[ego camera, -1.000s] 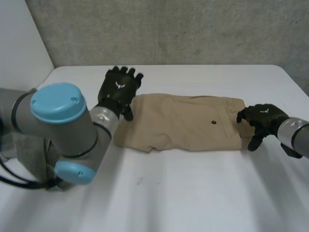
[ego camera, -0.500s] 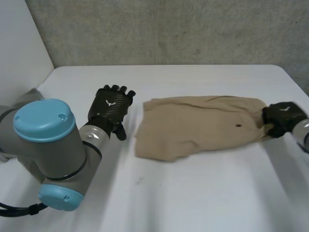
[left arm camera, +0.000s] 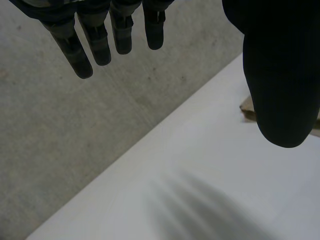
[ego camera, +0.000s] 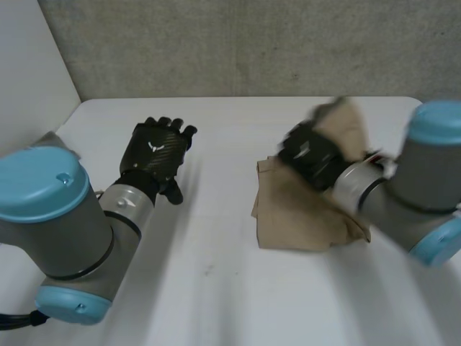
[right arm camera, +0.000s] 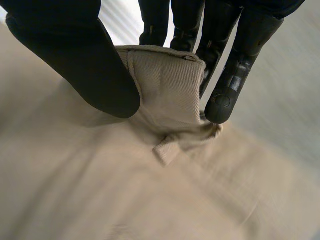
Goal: Fold the laundry.
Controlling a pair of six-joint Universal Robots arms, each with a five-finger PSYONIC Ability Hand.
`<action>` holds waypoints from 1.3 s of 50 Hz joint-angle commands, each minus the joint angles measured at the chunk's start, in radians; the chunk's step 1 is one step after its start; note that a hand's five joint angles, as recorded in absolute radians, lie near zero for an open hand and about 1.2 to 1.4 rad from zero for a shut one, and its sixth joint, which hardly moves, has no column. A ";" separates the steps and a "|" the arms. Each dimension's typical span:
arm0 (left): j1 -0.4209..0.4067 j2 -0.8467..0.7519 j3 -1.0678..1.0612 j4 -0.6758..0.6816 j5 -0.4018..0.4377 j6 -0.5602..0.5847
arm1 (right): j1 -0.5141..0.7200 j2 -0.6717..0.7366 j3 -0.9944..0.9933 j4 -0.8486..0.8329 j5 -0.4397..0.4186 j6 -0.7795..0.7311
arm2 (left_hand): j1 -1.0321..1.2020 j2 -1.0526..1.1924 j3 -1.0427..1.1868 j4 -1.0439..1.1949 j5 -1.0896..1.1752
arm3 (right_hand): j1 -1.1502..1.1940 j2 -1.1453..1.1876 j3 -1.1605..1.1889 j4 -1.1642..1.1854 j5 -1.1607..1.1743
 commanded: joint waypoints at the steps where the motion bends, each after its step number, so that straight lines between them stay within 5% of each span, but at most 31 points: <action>1: -0.018 -0.019 0.092 -0.001 -0.002 -0.010 | 0.079 0.049 0.082 0.042 -0.052 -0.042 | -0.013 -0.015 -0.021 -0.016 -0.033 | 0.257 0.038 0.023 0.021 0.064; 5: -0.037 -0.063 0.166 -0.005 -0.006 -0.013 | 0.080 0.038 0.073 0.068 -0.052 0.059 | -0.013 -0.015 -0.021 -0.016 -0.033 | -0.741 -0.960 -0.976 -0.978 -0.935; 16: -0.083 -0.206 0.371 -0.034 -0.030 -0.069 | -0.077 -0.127 0.008 0.080 -0.053 0.732 | -0.001 -0.003 -0.009 -0.004 -0.021 | -0.776 -0.996 -1.011 -1.013 -0.970; 20: -0.121 -0.264 0.446 -0.080 -0.025 -0.104 | -0.148 -0.127 -0.045 0.160 -0.050 0.854 | -0.001 -0.003 -0.009 -0.004 -0.021 | -0.776 -0.996 -1.011 -1.013 -0.970; 29: -0.187 -0.438 0.632 -0.182 0.014 -0.217 | -0.193 0.021 -0.219 0.352 -0.035 0.843 | 0.002 0.000 -0.006 -0.001 -0.018 | -0.776 -0.996 -1.011 -1.013 -0.970; 47: -0.216 -0.748 0.913 -0.412 0.044 -0.231 | -0.208 0.241 -0.285 0.364 0.005 0.662 | 0.037 0.035 0.029 0.034 0.017 | -0.776 -0.996 -1.011 -1.013 -0.970; 59: -0.212 -0.766 0.936 -0.503 0.044 -0.179 | -0.226 0.267 -0.285 0.366 0.019 0.583 | 0.028 0.027 0.020 0.026 0.008 | -0.776 -0.996 -1.011 -1.013 -0.970; 65: -0.213 -0.633 0.916 -0.500 0.039 -0.139 | -0.228 0.135 -0.253 0.349 0.005 0.599 | 0.011 0.009 0.003 0.008 -0.009 | -0.776 -0.996 -1.011 -1.013 -0.970</action>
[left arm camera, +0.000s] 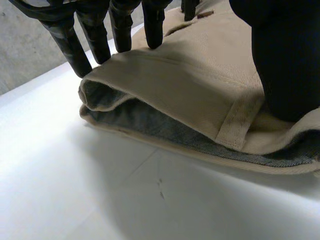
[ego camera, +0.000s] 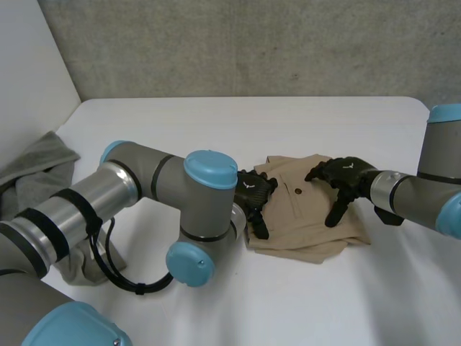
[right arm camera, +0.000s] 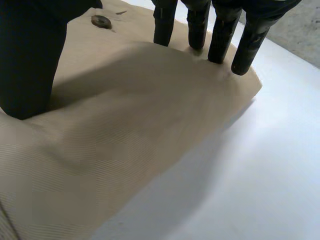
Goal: Fold the laundry.
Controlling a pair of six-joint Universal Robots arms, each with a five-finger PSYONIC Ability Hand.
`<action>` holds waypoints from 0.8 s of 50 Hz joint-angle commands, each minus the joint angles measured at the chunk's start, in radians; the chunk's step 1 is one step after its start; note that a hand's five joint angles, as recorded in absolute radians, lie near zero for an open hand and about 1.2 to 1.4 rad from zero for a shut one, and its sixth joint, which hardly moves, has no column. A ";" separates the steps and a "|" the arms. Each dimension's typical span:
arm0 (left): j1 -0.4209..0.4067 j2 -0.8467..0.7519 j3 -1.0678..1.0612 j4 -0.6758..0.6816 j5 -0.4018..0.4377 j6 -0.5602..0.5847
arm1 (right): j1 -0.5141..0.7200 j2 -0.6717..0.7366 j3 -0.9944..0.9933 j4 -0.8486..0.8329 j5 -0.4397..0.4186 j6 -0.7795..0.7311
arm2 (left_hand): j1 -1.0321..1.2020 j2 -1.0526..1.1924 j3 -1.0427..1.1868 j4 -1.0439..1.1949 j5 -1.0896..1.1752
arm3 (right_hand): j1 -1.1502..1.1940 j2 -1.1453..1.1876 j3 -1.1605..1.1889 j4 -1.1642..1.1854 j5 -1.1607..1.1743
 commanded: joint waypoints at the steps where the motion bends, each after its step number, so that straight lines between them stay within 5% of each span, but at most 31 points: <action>1: -0.001 0.146 -0.023 0.003 -0.005 0.042 | -0.003 -0.141 0.034 -0.019 -0.014 0.019 | 0.010 0.009 0.003 0.008 -0.009 | -0.027 -0.044 -0.028 -0.057 -0.064; 15: 0.069 0.658 -0.462 0.154 -0.126 0.033 | -0.193 -0.475 0.319 -0.155 0.000 0.296 | -0.002 -0.003 -0.009 -0.004 -0.021 | -0.027 -0.044 -0.028 -0.057 -0.064; 25: 0.091 0.890 -0.884 0.314 -0.135 0.028 | -0.204 -0.456 0.528 -0.149 -0.034 0.281 | -0.007 -0.008 -0.015 -0.010 -0.027 | -0.027 -0.044 -0.028 -0.057 -0.064; 40: 0.145 0.908 -1.043 0.360 -0.128 -0.087 | -0.154 -0.274 0.551 -0.255 -0.100 0.266 | -0.007 -0.008 -0.015 -0.010 -0.027 | 0.101 0.084 0.100 0.071 0.064</action>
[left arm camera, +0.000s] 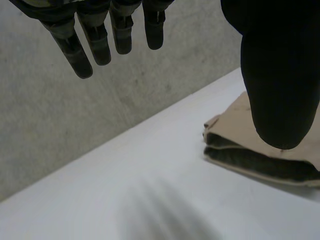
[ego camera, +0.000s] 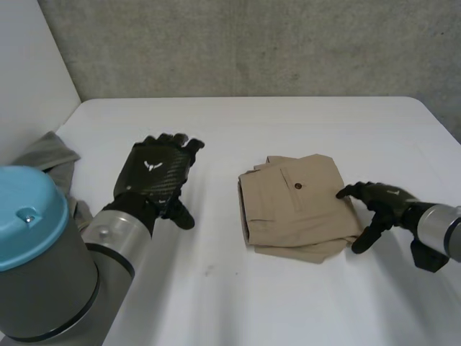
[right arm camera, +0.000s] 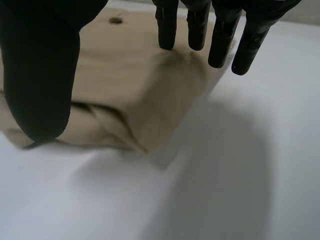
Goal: Fold the laundry.
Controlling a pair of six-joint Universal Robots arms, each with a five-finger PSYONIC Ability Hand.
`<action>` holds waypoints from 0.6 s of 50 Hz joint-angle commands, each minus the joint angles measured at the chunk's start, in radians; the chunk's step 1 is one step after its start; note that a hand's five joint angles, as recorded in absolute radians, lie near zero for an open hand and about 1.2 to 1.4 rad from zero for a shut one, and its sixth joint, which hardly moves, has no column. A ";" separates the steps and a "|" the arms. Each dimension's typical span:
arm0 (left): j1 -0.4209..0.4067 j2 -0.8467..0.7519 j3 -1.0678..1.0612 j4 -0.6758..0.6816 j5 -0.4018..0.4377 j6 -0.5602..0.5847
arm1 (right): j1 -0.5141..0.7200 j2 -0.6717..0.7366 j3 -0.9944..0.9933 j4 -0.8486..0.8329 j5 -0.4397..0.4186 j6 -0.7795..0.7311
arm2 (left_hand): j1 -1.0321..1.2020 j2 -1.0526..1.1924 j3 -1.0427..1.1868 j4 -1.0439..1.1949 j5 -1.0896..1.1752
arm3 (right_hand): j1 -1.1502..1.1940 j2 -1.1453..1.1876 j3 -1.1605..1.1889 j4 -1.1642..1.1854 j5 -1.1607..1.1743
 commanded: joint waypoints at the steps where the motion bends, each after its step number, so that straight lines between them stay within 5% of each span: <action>1: 0.033 -0.005 -0.020 -0.002 0.006 -0.058 | 0.043 0.048 0.000 -0.094 -0.003 0.000 | -0.010 -0.012 -0.018 -0.012 -0.030 | 0.097 0.067 0.058 0.068 0.063; 11: 0.036 -0.005 -0.020 0.000 0.007 -0.058 | 0.061 0.094 -0.024 -0.159 -0.006 0.000 | -0.013 -0.014 -0.021 -0.015 -0.033 | 0.375 0.346 0.337 0.347 0.341; 20: 0.036 -0.007 -0.022 -0.002 0.006 -0.058 | 0.080 0.143 -0.093 -0.183 -0.003 -0.028 | -0.016 -0.017 -0.024 -0.018 -0.036 | 1.171 1.141 1.132 1.142 1.137; 30: 0.040 -0.008 -0.022 -0.002 0.003 -0.058 | 0.101 0.243 -0.305 -0.186 -0.012 -0.169 | -0.021 -0.023 -0.029 -0.024 -0.042 | 1.191 1.161 1.152 1.162 1.157</action>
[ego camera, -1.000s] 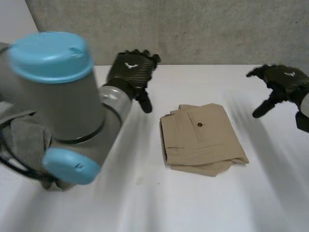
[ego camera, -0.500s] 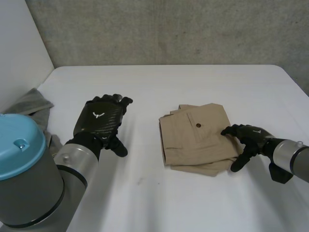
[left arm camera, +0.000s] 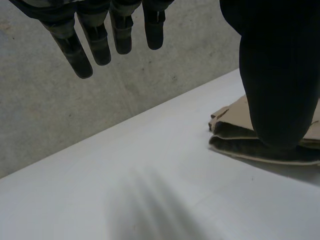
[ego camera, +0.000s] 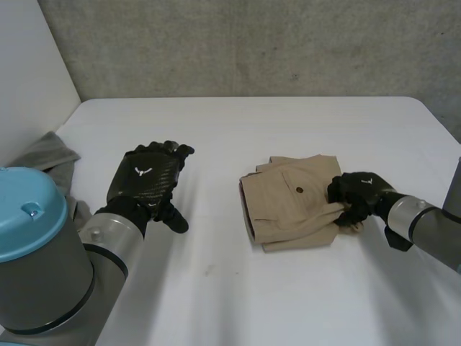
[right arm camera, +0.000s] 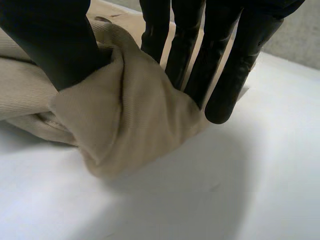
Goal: Fold the laundry.
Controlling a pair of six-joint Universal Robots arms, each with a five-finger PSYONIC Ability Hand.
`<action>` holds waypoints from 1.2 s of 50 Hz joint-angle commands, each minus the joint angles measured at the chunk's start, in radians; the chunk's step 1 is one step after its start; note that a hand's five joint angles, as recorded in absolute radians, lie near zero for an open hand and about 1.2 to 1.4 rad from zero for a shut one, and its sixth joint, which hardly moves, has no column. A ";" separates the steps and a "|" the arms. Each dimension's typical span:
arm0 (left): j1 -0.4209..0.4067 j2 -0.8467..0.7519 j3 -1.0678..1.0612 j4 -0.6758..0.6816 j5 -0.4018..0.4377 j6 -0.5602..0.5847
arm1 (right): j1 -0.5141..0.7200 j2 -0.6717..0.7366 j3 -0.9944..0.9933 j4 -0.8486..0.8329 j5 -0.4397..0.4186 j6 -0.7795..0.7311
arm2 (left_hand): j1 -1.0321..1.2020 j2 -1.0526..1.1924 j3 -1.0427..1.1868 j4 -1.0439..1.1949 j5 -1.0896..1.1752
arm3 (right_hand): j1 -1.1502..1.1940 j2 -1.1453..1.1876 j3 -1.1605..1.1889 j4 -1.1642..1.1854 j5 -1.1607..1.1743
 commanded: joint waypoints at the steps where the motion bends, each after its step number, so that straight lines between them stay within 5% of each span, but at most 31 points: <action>1: 0.002 -0.001 0.000 0.000 -0.003 0.000 | 0.013 0.080 -0.184 0.000 -0.014 -0.109 | -0.021 -0.023 -0.029 -0.024 -0.041 | 0.513 0.263 0.302 0.212 0.336; 13: 0.004 -0.007 0.000 0.000 -0.006 0.003 | 0.010 0.345 -0.642 0.017 0.013 -0.129 | -0.018 -0.020 -0.026 -0.021 -0.039 | 0.513 0.263 0.302 0.212 0.336; 21: 0.004 -0.017 0.001 0.000 -0.006 0.007 | -0.058 0.557 -1.024 0.139 0.196 -0.131 | -0.021 -0.023 -0.029 -0.024 -0.041 | 0.513 0.263 0.302 0.212 0.336; 29: 0.005 -0.041 0.011 -0.002 -0.008 0.010 | -0.181 0.669 -1.271 0.248 0.288 -0.134 | -0.018 -0.020 -0.026 -0.021 -0.039 | 0.513 0.263 0.302 0.212 0.336; 46: 0.005 -0.059 0.018 -0.002 -0.006 0.012 | -0.265 0.643 -1.190 0.284 0.403 -0.140 | -0.018 -0.020 -0.026 -0.021 -0.039 | 0.513 0.263 0.302 0.212 0.336; 60: 0.004 -0.067 0.021 -0.003 -0.005 0.013 | -0.325 0.544 -1.002 0.284 0.403 -0.140 | -0.021 -0.023 -0.029 -0.024 -0.041 | 0.513 0.263 0.302 0.212 0.336</action>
